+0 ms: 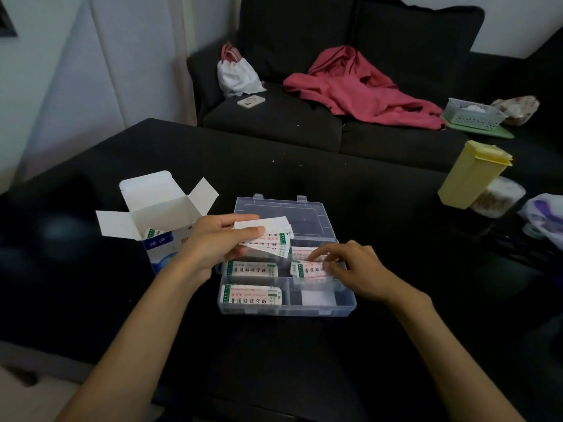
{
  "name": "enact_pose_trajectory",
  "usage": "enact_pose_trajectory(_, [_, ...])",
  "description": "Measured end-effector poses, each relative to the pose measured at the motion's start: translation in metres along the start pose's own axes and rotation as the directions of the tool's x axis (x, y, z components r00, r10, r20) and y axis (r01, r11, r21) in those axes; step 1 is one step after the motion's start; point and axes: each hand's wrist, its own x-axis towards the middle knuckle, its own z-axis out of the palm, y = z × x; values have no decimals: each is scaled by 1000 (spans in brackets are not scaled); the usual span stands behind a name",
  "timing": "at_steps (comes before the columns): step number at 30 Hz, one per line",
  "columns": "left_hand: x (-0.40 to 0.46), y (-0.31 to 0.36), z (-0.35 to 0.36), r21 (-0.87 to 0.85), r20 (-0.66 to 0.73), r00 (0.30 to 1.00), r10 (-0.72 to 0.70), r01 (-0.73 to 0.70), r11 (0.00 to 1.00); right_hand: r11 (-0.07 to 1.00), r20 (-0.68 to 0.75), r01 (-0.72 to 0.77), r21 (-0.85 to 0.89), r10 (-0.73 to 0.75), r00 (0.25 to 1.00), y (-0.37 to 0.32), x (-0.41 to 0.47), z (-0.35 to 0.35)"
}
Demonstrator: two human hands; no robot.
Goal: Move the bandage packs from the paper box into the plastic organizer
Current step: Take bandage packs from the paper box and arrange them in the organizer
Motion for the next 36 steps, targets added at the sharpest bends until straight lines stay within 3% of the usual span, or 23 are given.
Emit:
enact_pose_trajectory(5, [1,-1,0,13,-4,1000,6,-6,1000,986,-133,22,-167,-44,990,2,3,4])
enact_pose_trajectory(12, [1,-2,0,25,21,1000,-1,0,1000,973,-172,46,-224,-86,981,2,3,3])
enact_pose_trajectory(17, [0,-4,4,34,58,998,2,-4,999,998,-180,-2,-63,-9,984,-2,1,3])
enact_pose_trajectory(21, [1,-4,6,22,67,998,9,-11,1000,970,-294,-85,227,151,944,-7,-2,-17])
enact_pose_trajectory(26, [1,-5,6,15,76,997,4,-5,1000,821,16,-425,381,454,891,3,0,-14])
enact_pose_trajectory(36, [3,-6,8,38,91,996,7,-10,999,749,111,-525,403,529,841,4,6,0])
